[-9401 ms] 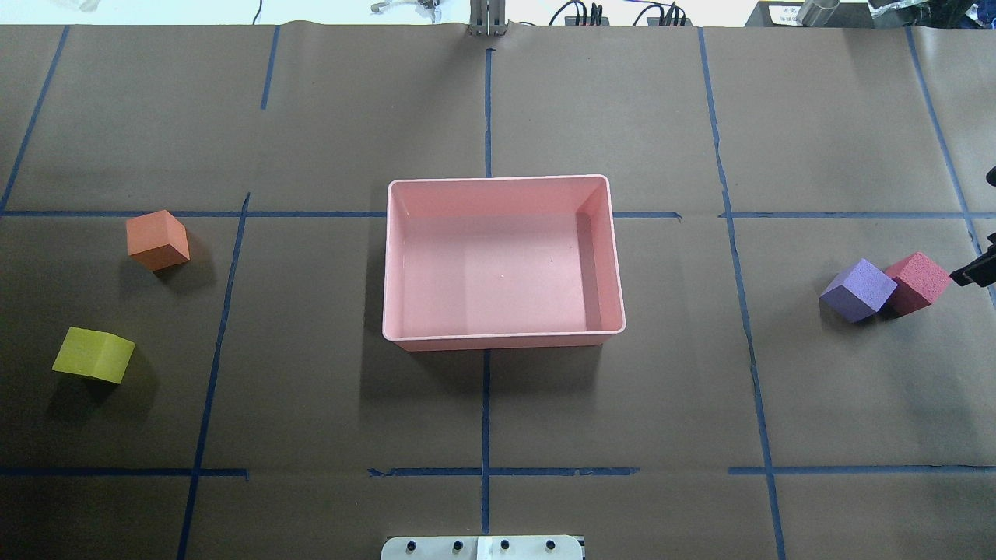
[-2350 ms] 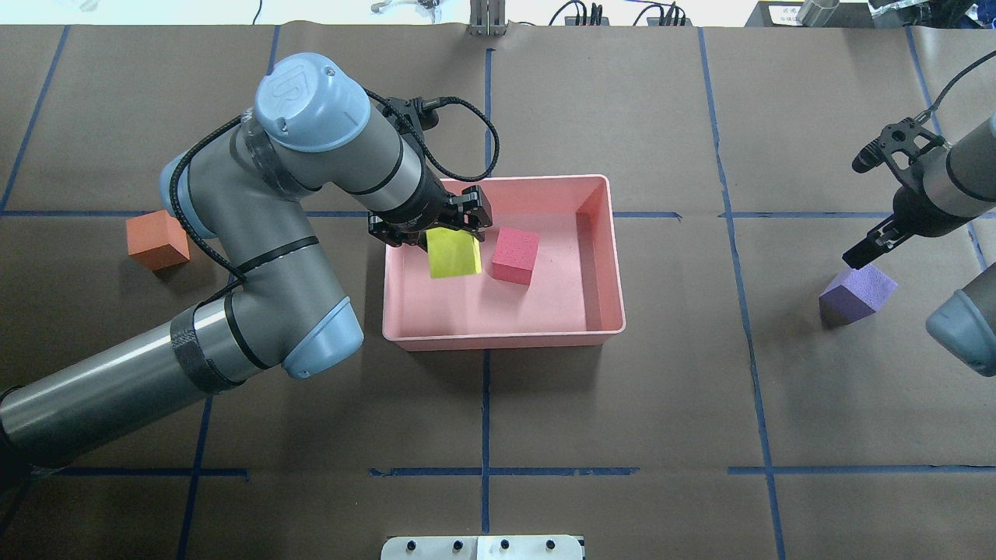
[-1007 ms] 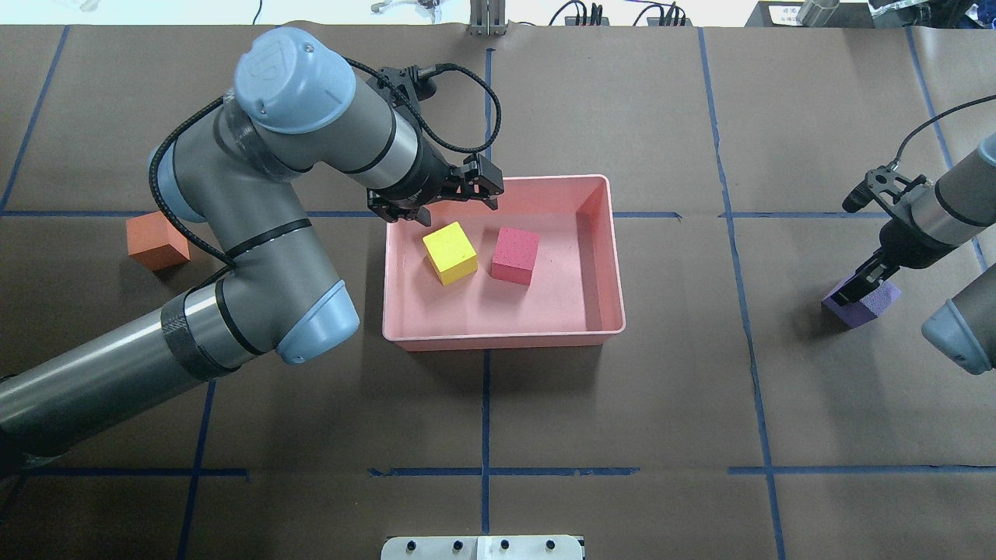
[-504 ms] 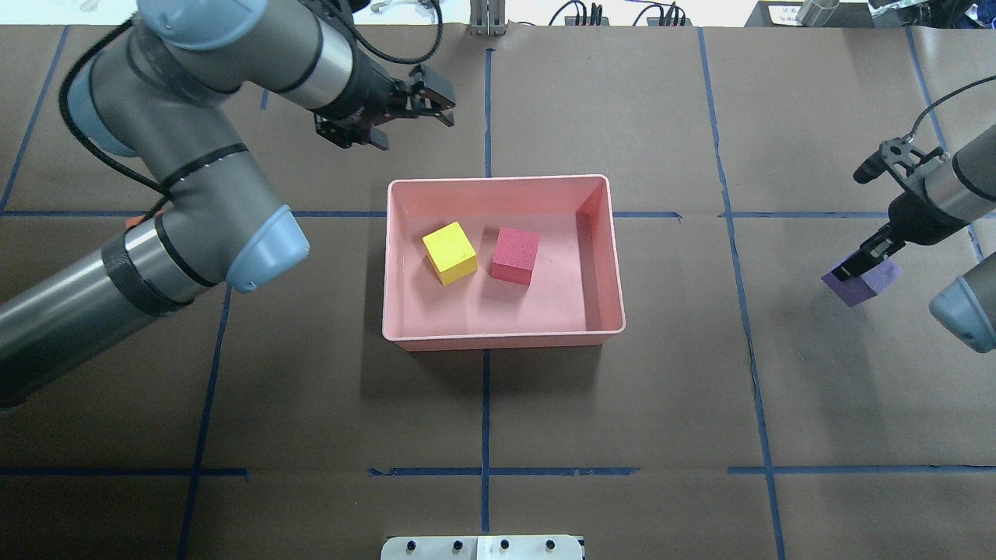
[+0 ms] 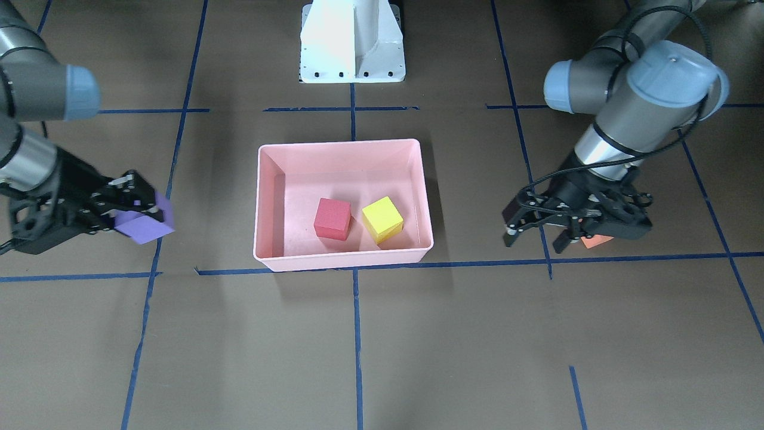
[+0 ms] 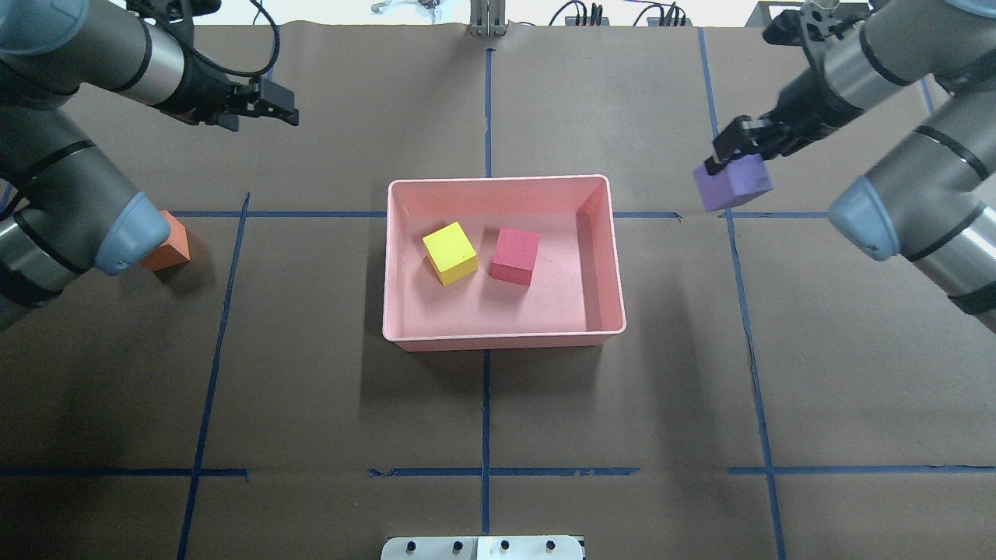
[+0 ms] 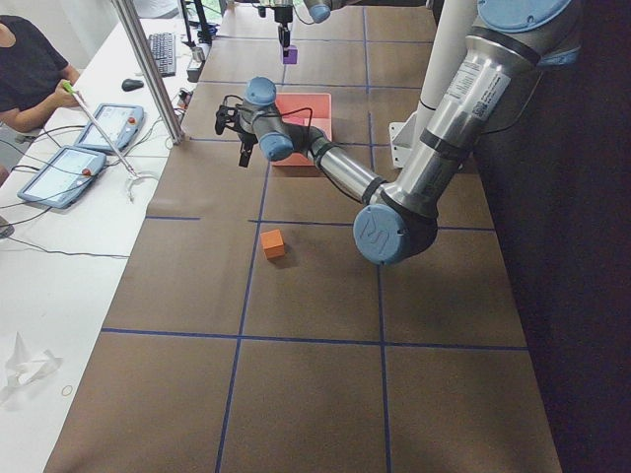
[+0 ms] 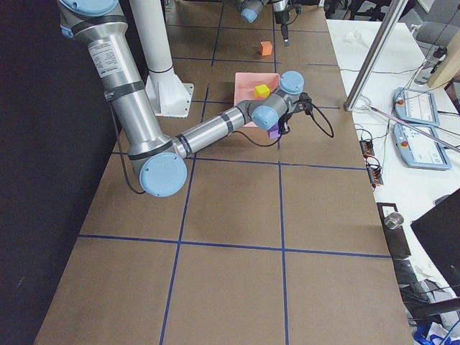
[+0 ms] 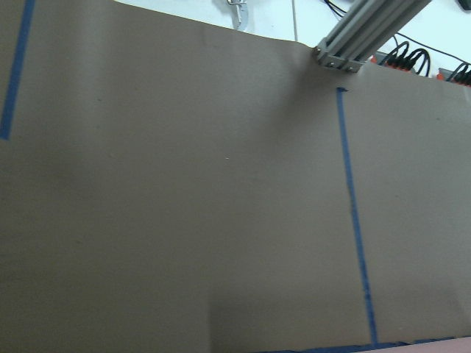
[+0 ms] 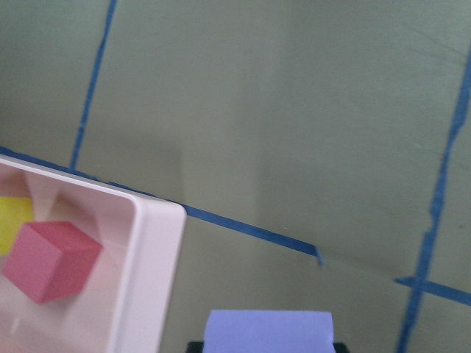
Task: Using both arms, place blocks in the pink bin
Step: 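Carry the purple cube into the bin and release it with the right gripper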
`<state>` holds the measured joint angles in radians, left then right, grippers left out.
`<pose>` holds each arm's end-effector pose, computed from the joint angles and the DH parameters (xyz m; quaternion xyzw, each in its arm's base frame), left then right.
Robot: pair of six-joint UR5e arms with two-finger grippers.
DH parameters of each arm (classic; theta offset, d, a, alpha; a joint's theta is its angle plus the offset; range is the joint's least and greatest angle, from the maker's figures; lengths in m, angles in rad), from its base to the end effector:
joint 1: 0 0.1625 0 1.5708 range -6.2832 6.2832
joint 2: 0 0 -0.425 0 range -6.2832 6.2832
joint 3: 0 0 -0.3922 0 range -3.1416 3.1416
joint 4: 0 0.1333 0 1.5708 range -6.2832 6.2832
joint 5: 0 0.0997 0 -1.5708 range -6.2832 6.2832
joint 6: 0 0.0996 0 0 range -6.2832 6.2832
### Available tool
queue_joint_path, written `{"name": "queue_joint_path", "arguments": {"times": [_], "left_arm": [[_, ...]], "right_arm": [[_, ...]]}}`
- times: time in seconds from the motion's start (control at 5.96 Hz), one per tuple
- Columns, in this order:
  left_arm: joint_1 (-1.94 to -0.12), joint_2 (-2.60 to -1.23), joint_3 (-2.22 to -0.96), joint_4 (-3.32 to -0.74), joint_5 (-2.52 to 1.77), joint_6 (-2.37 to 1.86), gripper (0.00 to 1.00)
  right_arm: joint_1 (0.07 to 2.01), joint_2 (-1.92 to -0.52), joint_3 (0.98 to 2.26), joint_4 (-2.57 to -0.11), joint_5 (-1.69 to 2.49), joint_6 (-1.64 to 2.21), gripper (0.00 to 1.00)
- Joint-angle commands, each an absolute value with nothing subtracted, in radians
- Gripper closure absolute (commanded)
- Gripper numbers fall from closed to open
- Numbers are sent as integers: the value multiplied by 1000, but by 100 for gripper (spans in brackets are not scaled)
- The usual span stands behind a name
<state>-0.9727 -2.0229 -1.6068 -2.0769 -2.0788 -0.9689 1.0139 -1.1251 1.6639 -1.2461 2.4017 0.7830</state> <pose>0.3011 -0.5927 0.3247 0.1711 0.4822 -0.0391 0.8583 -0.2853 -0.5712 0.3126 0.0725 -0.5251 -0.0741 0.8447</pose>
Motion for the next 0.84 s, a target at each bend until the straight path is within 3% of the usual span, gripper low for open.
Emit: {"name": "queue_joint_path", "arguments": {"times": [0.0, 0.34, 0.5, 0.67], "left_arm": [[-991, -1933, -1601, -2083, -2088, -844, 0], [-1006, -1885, -1597, -2088, -2088, -735, 0], [-1044, -1862, -1580, -2086, -2089, -653, 0], [-1069, -1850, -1559, -2080, -2092, -568, 0]], "right_arm": [[871, -967, 1661, -1244, 2262, 1100, 99], [742, -943, 1683, -1243, 2148, 1230, 96], [683, -948, 1681, -1243, 2082, 1230, 81], [680, -951, 1683, -1244, 2071, 1230, 1]]}}
